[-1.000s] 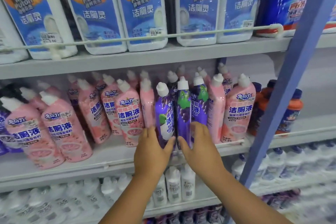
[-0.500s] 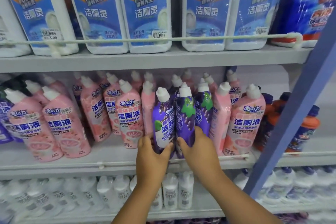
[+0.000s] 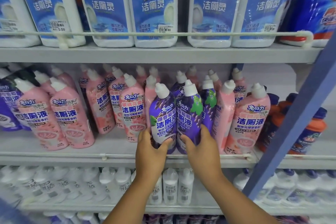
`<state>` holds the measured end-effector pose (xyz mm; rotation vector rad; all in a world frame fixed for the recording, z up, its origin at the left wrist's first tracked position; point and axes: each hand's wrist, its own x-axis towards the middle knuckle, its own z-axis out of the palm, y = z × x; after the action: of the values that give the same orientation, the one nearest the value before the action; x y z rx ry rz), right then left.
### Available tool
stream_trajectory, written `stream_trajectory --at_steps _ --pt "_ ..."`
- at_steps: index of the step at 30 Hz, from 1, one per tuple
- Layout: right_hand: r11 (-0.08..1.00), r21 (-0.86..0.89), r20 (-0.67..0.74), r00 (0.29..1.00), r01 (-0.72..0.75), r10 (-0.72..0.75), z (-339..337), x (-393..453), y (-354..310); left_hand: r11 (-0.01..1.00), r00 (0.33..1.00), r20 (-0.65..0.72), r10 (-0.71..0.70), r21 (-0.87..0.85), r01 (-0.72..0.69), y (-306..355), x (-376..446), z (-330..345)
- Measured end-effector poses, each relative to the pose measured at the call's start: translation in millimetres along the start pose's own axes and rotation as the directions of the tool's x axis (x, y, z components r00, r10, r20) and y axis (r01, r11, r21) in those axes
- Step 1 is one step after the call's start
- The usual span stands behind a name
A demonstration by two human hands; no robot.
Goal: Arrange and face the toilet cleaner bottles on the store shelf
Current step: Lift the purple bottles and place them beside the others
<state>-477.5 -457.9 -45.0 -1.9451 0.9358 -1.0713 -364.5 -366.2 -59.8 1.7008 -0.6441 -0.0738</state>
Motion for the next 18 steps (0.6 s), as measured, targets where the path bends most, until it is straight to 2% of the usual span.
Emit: stream_trajectory --at_steps 3,6,13,18 --pt "0.993 0.100 0.024 0.997 0.069 -0.072 -12.7 4.3 -7.1 0.996 0.998 -0.005 0.064 -0.054 -0.064 9.7 5.0 -10.2" --pt "0.980 0.170 0.082 0.990 0.101 -0.116 -29.7 10.3 -19.7 0.995 0.996 0.047 0.078 -0.073 -0.074 24.2 8.0 -32.4" --pt "0.919 0.394 0.342 0.930 -0.014 -0.133 -21.7 0.5 -46.8 0.996 0.997 0.072 -0.038 -0.078 0.044 33.3 -11.0 -99.9" --pt "0.906 0.420 0.485 0.858 -0.059 -0.169 25.3 -24.3 -60.2 0.991 0.991 0.004 -0.131 -0.034 0.131 14.2 -28.5 -162.4"
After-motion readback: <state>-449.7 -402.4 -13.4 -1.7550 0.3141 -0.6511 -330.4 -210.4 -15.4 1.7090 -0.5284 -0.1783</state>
